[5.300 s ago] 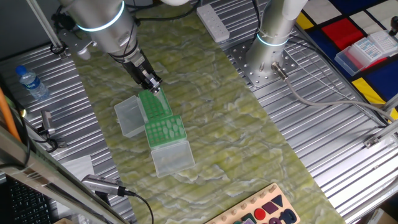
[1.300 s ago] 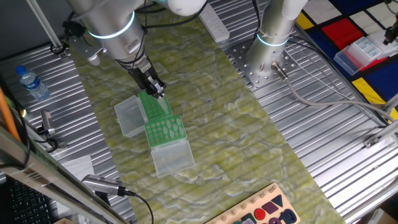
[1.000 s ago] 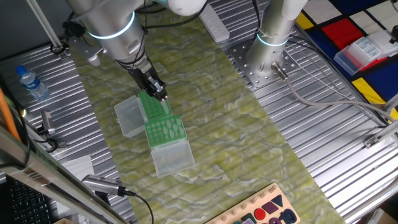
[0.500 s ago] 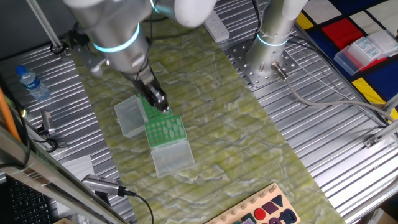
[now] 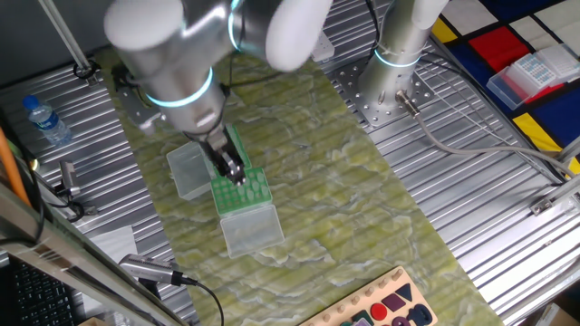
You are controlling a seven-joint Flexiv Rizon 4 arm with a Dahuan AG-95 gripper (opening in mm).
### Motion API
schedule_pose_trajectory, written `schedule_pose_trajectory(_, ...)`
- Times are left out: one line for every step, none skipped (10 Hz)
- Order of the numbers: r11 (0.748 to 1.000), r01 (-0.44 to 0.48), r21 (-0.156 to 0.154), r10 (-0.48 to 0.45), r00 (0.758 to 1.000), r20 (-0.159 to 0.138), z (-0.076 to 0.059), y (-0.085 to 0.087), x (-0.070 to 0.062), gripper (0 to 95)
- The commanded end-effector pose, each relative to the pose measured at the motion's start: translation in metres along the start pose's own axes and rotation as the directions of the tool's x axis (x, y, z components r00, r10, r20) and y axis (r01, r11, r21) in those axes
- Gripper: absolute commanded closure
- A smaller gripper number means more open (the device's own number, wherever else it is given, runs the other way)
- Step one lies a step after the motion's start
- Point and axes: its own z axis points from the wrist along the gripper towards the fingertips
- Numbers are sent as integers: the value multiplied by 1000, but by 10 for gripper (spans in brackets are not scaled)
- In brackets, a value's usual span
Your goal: Transfer all large pipette tips from one holder to another
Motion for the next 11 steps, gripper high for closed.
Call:
schedule_pose_trajectory(1000,-17,6,17,1000,13,13,3,-4,570)
schedule_pose_trajectory(1000,-19,8,19,1000,23,21,3,-5,570)
schedule_pose_trajectory(1000,-17,9,17,1000,26,25,2,-4,570)
schedule_pose_trajectory(1000,-12,12,12,999,39,32,0,-1,570)
schedule_pose_trajectory(1000,-10,14,9,999,48,35,0,0,570)
schedule_pose_trajectory(1000,-8,17,7,998,55,39,-1,1,570)
schedule_pose_trajectory(1000,-10,17,9,998,56,40,-1,1,760)
schedule_pose_trajectory(1000,-12,17,11,998,59,40,-1,1,760)
schedule_pose_trajectory(1000,-13,19,12,998,60,41,0,1,760)
schedule_pose_trajectory(1000,-13,21,12,998,61,41,0,1,760)
schedule_pose_trajectory(1000,-12,22,11,998,66,42,0,1,760)
